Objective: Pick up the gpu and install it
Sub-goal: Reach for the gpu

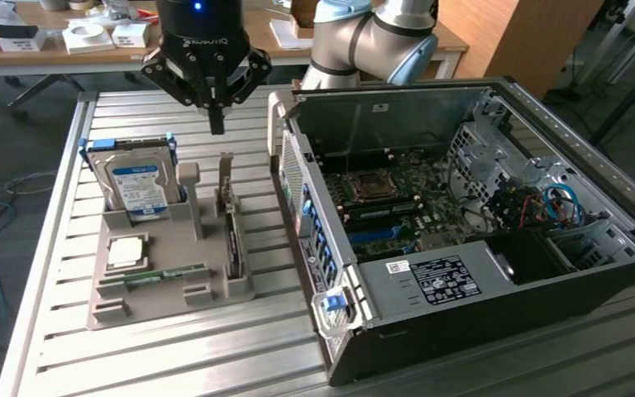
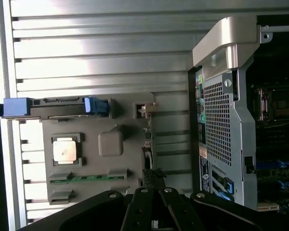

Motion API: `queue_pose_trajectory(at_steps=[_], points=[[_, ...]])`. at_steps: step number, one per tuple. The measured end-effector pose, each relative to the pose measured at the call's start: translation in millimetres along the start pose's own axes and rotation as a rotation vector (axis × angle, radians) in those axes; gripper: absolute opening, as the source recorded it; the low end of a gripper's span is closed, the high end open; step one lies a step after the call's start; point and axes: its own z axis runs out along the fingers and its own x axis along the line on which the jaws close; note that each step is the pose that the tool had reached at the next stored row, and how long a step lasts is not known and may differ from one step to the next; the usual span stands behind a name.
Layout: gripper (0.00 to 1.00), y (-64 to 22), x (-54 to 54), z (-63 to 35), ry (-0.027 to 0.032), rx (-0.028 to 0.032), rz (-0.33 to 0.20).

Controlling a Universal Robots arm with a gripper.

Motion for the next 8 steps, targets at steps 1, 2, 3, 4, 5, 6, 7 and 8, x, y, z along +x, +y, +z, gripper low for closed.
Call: queue_pose_trajectory(at_steps=[1, 2, 3, 4, 5, 6, 7, 8], points=[[0.11, -1.4, -0.1, 0.0, -0.0001, -0.0001, 0.0], [0.11, -2.8, -0.1, 0.0, -0.0002, -0.0002, 0.0], [0.11, -4.4, -0.2, -0.2, -0.0001, 0.0, 0.0], [0.11, -6.1, -0.2, -0.2, -0.0001, -0.0001, 0.0], [0.11, -7.8, -0.1, -0.3, -0.0002, -0.0001, 0.0], [0.11, -9.6, -0.1, -0.4, -0.0001, -0.0001, 0.0], [0.11, -11.4, 0.0, -0.5, -0.0001, -0.0001, 0.0], [0.11, -13.2, 0.0, -0.5, -0.0002, -0.0001, 0.0]])
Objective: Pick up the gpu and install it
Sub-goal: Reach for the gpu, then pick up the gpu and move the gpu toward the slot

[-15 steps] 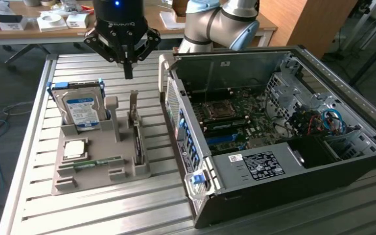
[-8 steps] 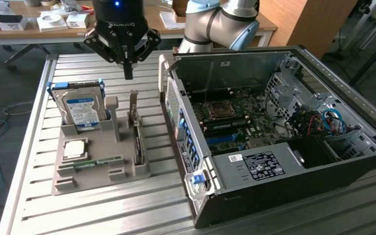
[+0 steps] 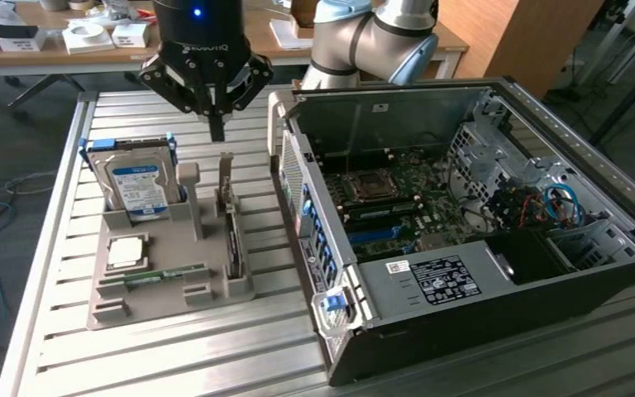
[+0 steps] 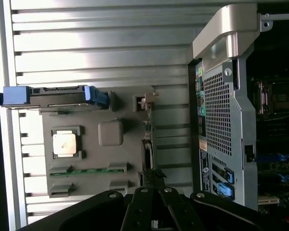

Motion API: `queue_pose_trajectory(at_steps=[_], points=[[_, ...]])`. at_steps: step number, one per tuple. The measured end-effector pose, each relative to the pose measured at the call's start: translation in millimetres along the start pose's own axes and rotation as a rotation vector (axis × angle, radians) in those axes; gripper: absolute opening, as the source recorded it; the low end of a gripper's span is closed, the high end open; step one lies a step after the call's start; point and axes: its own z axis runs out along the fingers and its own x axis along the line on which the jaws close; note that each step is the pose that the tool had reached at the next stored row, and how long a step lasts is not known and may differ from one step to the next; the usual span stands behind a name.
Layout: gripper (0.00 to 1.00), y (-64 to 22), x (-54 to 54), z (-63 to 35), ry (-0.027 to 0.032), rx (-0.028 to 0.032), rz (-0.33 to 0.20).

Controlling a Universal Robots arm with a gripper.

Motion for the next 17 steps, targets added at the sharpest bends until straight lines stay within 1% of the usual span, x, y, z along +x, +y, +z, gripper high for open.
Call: queue_pose_trajectory(at_steps=[6, 9, 12, 17], points=[[0.11, -10.8, 0.6, -0.5, 0.0001, 0.0001, 0.0], [0.11, -14.7, 1.1, -0.7, 0.0001, 0.0, 0.0], [0.11, -17.2, 1.4, -0.8, 0.0, -0.0001, 0.0], [0.11, -17.5, 1.4, -0.9, 0.0, 0.0, 0.0]])
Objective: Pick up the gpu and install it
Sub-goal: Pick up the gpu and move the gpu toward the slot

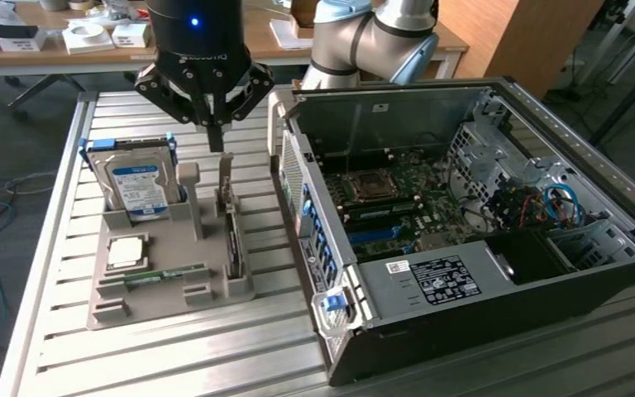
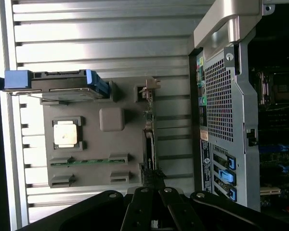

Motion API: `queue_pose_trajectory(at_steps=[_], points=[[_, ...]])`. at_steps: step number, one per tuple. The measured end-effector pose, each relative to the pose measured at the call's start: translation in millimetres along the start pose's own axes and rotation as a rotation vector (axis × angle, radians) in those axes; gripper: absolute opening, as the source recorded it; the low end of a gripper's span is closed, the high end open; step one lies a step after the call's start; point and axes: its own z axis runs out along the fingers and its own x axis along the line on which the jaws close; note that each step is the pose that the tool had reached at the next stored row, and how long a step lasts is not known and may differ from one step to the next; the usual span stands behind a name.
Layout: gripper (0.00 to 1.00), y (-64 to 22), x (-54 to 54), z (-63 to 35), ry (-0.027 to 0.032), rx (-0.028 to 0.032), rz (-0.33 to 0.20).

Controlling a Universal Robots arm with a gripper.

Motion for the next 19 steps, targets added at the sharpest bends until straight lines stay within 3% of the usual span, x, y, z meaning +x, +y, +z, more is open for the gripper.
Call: queue_pose_trajectory(at_steps=[11, 16, 19], points=[[0.11, 0.0, 0.0, 0.0, 0.0, 0.0, 0.0], [0.35, 0.0, 0.0, 0.0, 0.0, 0.0, 0.0], [0.41, 0.0, 0.0, 0.0, 0.0, 0.0, 0.0]])
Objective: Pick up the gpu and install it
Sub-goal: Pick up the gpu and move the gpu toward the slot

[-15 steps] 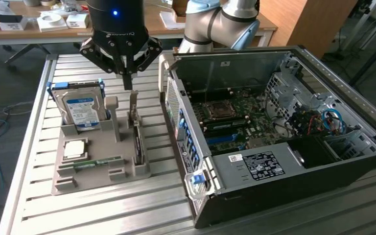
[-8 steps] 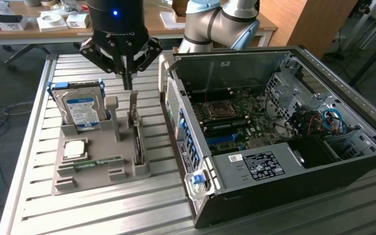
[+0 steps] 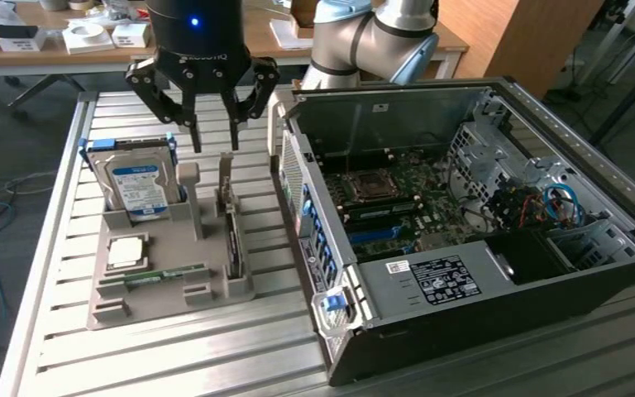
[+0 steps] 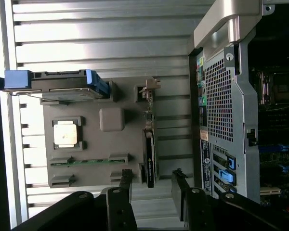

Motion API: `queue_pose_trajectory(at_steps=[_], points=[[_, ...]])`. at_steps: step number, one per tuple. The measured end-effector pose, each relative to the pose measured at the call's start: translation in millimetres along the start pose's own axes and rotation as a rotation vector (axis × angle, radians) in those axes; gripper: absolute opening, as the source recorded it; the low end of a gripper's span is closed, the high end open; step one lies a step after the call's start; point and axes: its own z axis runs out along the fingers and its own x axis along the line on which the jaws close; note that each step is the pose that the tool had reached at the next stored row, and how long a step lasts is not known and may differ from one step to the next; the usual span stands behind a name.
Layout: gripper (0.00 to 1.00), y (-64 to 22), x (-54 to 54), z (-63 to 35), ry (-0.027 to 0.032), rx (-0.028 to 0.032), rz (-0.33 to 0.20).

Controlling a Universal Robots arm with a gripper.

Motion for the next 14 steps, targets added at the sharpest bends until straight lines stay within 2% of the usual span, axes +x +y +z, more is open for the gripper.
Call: queue_pose_trajectory(at_steps=[1, 7, 14], points=[[0.47, 0.0, 0.0, 0.0, 0.0, 0.0, 0.0], [0.47, 0.0, 0.0, 0.3, 0.0, 0.0, 0.0], [0.47, -0.3, 0.2, 6.6, 0.0, 0.0, 0.0]])
